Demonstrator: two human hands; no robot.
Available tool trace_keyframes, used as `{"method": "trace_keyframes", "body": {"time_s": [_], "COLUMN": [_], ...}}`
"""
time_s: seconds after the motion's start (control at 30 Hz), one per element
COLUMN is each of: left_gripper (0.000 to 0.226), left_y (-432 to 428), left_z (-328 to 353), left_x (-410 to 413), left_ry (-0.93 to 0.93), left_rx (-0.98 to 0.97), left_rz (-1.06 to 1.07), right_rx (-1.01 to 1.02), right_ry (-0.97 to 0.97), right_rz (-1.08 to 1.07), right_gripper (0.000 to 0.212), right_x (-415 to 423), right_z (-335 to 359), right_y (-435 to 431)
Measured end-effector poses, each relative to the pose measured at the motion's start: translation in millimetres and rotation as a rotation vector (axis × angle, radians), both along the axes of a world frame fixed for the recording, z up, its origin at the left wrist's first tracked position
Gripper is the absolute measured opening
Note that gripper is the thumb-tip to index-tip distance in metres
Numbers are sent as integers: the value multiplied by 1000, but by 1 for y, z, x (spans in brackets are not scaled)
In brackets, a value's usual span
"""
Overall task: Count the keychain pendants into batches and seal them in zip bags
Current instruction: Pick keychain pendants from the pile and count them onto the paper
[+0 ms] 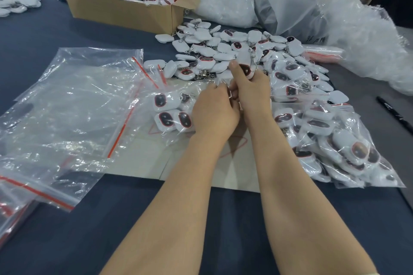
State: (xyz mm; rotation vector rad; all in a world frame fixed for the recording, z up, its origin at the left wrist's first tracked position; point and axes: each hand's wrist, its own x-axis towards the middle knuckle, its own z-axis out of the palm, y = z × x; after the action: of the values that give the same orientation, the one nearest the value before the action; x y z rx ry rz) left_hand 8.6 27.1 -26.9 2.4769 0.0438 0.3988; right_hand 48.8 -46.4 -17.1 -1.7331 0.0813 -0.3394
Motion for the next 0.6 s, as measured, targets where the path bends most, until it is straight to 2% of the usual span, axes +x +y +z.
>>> {"method": "trace_keyframes", "body": {"time_s": [0.13, 0.27, 0.47, 0.6], "left_gripper": [27, 29, 28, 28], "left_y": [0, 0, 1, 1], "left_z": [0, -2, -2, 0], "left_x": [1, 2, 3, 1], "left_ry": [6, 24, 18, 29], "left_rx": [16, 29, 27, 23], "left_rz": [-1, 1, -6, -17], "right_rx": [3, -65, -339, -301], "right_ry": [-21, 61, 8, -54], "right_rz": [-25, -29, 7, -1], "right_gripper": [36, 36, 32, 21], "right_x": [-1, 4, 4, 4], "right_z": [-1, -2, -7, -9], "right_y": [0, -1, -1, -1]}}
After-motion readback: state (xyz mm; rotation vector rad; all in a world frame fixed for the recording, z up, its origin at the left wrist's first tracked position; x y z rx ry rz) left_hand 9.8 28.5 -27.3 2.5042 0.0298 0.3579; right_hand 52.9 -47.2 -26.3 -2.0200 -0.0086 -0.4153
